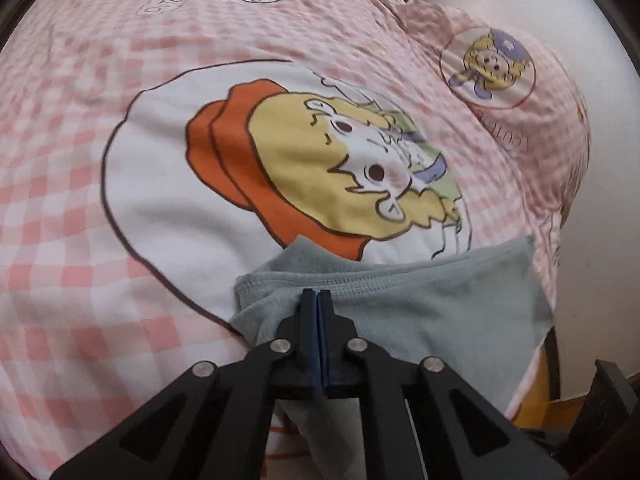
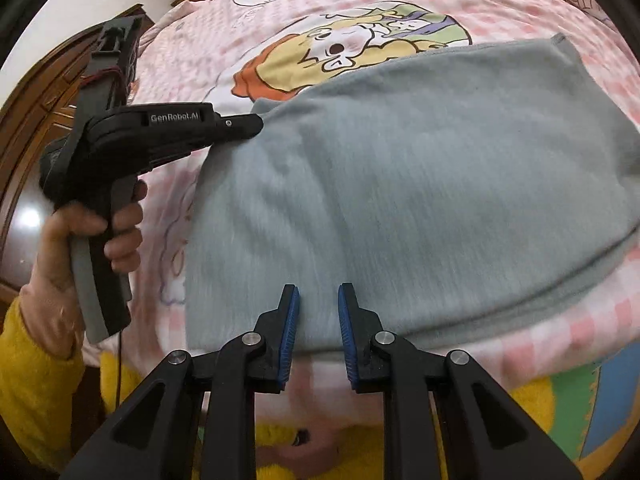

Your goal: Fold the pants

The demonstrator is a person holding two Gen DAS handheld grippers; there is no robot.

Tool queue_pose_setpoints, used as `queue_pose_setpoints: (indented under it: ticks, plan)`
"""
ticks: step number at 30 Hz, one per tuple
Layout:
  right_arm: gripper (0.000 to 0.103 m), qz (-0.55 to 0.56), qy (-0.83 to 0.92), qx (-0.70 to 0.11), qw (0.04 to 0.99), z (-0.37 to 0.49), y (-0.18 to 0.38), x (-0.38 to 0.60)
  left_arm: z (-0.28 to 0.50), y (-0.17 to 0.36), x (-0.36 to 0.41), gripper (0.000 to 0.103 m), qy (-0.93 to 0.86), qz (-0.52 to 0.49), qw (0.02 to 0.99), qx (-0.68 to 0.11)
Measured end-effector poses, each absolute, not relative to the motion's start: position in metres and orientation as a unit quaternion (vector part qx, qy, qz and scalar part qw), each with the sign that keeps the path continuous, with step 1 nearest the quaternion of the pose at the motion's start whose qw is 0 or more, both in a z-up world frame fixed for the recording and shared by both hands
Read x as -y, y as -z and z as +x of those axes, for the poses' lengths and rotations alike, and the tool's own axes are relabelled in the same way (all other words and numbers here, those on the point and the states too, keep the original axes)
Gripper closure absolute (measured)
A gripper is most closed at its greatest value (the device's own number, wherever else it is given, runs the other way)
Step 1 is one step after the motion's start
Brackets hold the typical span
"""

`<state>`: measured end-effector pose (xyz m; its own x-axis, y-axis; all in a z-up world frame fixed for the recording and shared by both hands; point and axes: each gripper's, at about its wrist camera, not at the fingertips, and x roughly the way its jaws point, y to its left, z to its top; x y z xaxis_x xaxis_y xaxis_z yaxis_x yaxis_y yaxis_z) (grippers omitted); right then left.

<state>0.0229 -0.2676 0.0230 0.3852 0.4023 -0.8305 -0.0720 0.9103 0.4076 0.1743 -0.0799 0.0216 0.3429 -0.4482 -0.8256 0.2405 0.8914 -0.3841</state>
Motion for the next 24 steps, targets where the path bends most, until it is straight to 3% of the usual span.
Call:
queue_pose_setpoints:
  ticks: [1, 3, 4, 5, 10, 15, 17, 24]
  plan:
    - [0.082, 0.145, -0.136, -0.524, 0.828, 0.021, -0.030, 0.274, 0.170, -0.028, 0.077, 0.095, 0.215, -0.103, 0.813, -0.531]
    - [0.082, 0.106, -0.094, -0.494, 0.858, 0.018, -0.046, 0.291, 0.163, -0.037, 0.074, 0.077, 0.223, -0.110, 0.813, -0.526]
    - [0.082, 0.090, -0.072, -0.487, 0.866, 0.019, -0.049, 0.301, 0.155, -0.044, 0.072, 0.061, 0.229, -0.114, 0.816, -0.518]
    - [0.082, 0.079, -0.044, -0.492, 0.866, 0.022, -0.048, 0.314, 0.149, -0.050, 0.070, 0.056, 0.232, -0.114, 0.820, -0.511]
    - [0.082, 0.099, -0.004, -0.536, 0.838, 0.023, -0.014, 0.354, 0.120, -0.055, 0.075, 0.056, 0.215, -0.047, 0.841, -0.494]
    - [0.078, 0.109, 0.011, -0.531, 0.840, 0.013, -0.024, 0.354, 0.104, -0.048, 0.056, 0.056, 0.179, -0.037, 0.849, -0.495]
    - [0.068, 0.100, 0.003, -0.524, 0.846, 0.009, -0.033, 0.340, 0.095, -0.049, 0.047, 0.055, 0.169, -0.035, 0.853, -0.492]
    - [0.066, 0.054, -0.096, -0.516, 0.850, 0.016, -0.056, 0.250, 0.061, -0.050, 0.021, 0.045, 0.122, -0.009, 0.858, -0.499]
